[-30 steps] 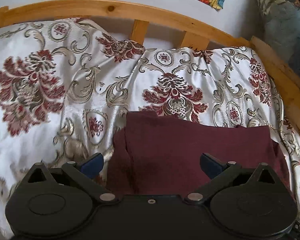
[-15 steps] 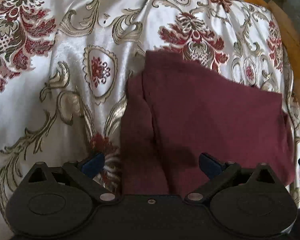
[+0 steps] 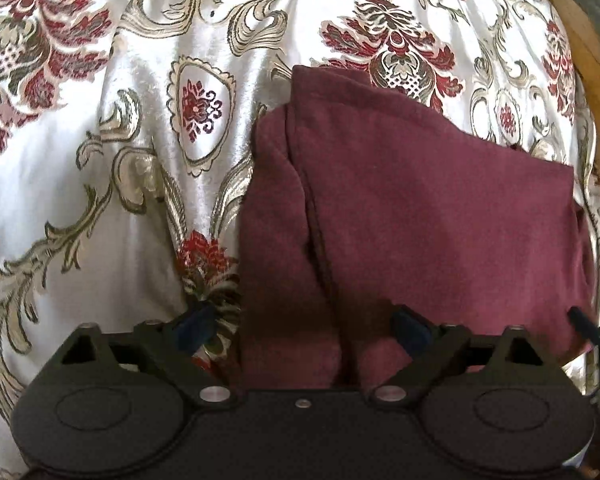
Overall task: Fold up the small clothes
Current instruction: 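Grasp one side edge of the folded top with the left gripper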
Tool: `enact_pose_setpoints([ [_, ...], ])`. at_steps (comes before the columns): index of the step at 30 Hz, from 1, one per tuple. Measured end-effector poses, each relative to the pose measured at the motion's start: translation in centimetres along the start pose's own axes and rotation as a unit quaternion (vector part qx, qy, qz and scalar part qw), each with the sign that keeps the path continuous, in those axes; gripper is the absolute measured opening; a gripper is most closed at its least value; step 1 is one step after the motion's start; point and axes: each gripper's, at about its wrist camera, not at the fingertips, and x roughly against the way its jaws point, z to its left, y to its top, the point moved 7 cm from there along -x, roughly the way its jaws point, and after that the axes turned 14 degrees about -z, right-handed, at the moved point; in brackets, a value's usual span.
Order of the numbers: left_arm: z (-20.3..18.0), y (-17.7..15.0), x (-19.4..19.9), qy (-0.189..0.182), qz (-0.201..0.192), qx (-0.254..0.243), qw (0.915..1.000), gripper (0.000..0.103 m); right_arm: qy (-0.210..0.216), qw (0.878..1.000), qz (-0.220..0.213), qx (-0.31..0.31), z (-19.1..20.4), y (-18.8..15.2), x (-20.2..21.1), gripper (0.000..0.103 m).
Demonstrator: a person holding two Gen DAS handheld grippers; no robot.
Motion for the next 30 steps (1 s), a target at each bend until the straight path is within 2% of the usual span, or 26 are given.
enact_pose_setpoints([
  [6, 0.2, 0.0, 0.3, 0.004, -0.01, 0.02, 0.9997, 0.069, -0.005, 1.0, 0.0, -0.001, 0.1, -0.2, 0.4, 0.103],
  [12, 0.0, 0.0, 0.6, 0.02, -0.018, 0.011, 0.9996, 0.054, -0.009, 1.0, -0.001, 0.006, 0.3, -0.1, 0.6, 0.103],
  [17, -1.6, -0.3, 1.7, 0.042, -0.035, -0.049, 0.9973, 0.049, -0.007, 1.0, 0.002, 0.003, 0.2, -0.1, 0.5, 0.103],
  [21, -2.9, -0.6, 2.2, 0.04, -0.033, -0.081, 0.9954, 0.05, -0.004, 1.0, 0.006, -0.003, 0.0, -0.2, 0.5, 0.103],
  [24, -2.8, -0.4, 2.3, 0.042, -0.029, -0.069, 0.9963, 0.047, -0.002, 1.0, 0.011, -0.008, 0.0, -0.2, 0.3, 0.103],
  [26, -2.1, -0.2, 2.1, 0.052, -0.028, -0.053, 0.9969, 0.037, -0.001, 1.0, 0.014, -0.013, -0.1, -0.2, 0.2, 0.103],
  [30, -1.1, 0.3, 2.3, 0.049, -0.03, -0.011, 0.9983, 0.027, 0.001, 1.0, 0.018, -0.018, -0.2, -0.1, 0.2, 0.103],
])
